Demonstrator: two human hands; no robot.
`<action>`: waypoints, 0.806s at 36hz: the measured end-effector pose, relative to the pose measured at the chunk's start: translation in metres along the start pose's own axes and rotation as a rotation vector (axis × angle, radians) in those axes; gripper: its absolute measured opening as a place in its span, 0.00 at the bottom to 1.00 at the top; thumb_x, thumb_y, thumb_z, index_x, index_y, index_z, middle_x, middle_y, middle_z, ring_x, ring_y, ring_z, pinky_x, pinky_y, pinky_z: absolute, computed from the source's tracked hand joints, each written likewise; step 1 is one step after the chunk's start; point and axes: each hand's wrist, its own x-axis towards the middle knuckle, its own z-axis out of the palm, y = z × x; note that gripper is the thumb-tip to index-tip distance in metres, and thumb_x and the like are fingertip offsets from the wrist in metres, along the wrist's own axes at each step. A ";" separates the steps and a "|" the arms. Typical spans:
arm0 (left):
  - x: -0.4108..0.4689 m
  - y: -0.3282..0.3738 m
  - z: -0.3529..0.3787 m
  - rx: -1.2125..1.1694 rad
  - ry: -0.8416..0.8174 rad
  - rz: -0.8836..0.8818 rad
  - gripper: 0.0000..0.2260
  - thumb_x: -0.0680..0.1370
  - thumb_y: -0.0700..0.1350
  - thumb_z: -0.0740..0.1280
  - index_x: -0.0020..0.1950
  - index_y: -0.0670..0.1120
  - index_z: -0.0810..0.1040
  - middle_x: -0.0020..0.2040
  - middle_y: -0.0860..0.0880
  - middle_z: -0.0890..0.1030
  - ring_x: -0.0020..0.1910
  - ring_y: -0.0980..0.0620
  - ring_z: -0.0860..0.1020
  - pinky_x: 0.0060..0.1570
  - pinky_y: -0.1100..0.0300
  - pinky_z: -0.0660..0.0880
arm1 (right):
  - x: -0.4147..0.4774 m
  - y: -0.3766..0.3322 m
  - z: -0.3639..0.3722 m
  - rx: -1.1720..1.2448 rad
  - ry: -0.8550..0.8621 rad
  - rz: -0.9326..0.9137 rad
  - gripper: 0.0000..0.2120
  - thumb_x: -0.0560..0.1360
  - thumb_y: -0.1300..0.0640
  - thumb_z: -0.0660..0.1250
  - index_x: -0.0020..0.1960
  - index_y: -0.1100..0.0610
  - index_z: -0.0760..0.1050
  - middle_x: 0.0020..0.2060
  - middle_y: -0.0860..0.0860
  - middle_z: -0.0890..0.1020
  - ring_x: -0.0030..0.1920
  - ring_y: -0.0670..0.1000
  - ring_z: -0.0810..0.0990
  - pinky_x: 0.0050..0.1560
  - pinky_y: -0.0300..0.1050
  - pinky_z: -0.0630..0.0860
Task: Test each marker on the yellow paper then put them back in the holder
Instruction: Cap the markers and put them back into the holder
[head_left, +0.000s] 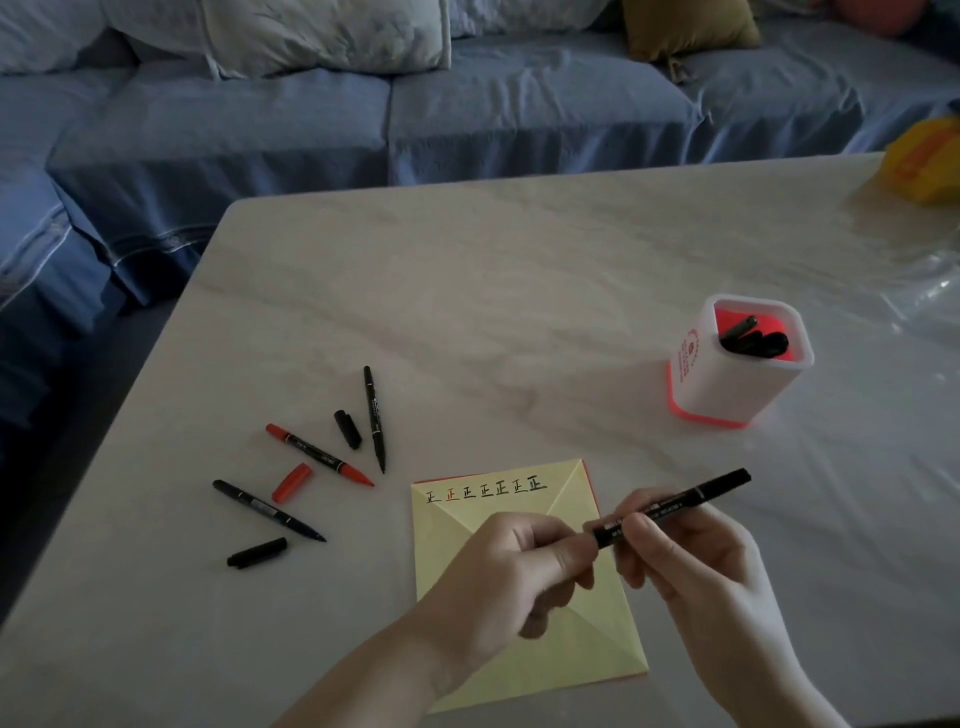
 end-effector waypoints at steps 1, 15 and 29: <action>0.000 0.000 -0.001 -0.080 -0.037 -0.052 0.14 0.75 0.47 0.65 0.30 0.45 0.72 0.21 0.55 0.62 0.21 0.57 0.58 0.21 0.68 0.56 | 0.000 0.002 0.000 0.010 -0.010 0.002 0.26 0.51 0.39 0.79 0.35 0.59 0.80 0.27 0.58 0.78 0.26 0.49 0.74 0.27 0.36 0.71; 0.052 0.005 0.012 0.734 0.290 0.471 0.09 0.79 0.53 0.60 0.48 0.49 0.75 0.36 0.54 0.73 0.34 0.57 0.70 0.32 0.65 0.64 | 0.030 -0.019 -0.012 -0.049 0.220 -0.009 0.06 0.72 0.65 0.66 0.37 0.60 0.78 0.25 0.51 0.80 0.28 0.47 0.77 0.32 0.33 0.77; 0.081 0.015 -0.006 0.696 0.454 0.333 0.07 0.78 0.42 0.60 0.52 0.49 0.77 0.44 0.55 0.78 0.45 0.57 0.76 0.44 0.68 0.70 | 0.110 -0.102 -0.081 -0.851 0.549 -0.424 0.09 0.73 0.60 0.63 0.38 0.47 0.74 0.35 0.48 0.81 0.37 0.44 0.80 0.42 0.37 0.74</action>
